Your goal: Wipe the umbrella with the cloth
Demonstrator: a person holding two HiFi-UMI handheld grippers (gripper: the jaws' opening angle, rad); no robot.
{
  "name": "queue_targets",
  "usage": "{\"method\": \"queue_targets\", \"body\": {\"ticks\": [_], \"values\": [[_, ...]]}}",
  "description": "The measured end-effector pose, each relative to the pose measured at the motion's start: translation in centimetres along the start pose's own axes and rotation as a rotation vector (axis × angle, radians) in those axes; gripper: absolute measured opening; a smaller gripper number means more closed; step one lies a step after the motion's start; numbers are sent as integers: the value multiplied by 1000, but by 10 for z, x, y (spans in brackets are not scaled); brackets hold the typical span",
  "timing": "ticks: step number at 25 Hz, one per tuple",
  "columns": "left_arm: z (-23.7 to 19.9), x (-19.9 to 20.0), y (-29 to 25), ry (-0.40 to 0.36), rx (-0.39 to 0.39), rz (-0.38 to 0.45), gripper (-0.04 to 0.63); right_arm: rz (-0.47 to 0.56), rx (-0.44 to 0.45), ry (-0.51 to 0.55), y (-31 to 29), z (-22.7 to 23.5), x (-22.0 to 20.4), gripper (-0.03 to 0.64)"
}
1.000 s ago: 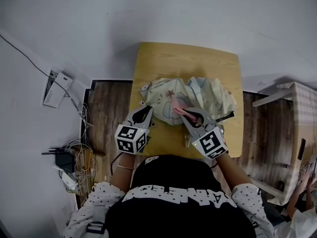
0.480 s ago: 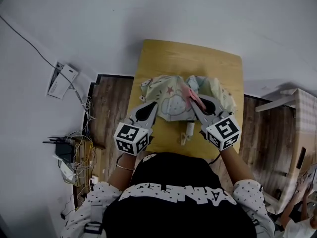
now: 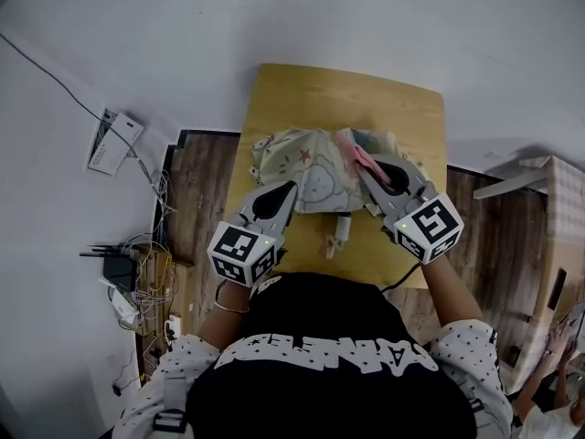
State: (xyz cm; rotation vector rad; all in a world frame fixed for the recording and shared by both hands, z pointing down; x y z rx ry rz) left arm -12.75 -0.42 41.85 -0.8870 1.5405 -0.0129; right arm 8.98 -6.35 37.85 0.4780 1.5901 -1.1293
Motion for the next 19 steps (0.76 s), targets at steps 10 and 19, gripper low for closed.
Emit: {"method": "queue_targets", "body": {"ticks": [10, 19], "values": [[9, 7, -1, 4, 15, 22, 2, 27, 28, -14, 5, -1, -2, 31], [7, 8, 1, 15, 28, 33, 2, 35, 30, -7, 4, -5, 2, 31]]}}
Point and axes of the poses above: the fingertips, and each gripper's own axes: y backward along the fingers, z to its right, x out of its top, the point moved 8 cm from there along y, backward along the fingers, and after that the axes turned 12 degrees about -z, right-handed, at the moved point
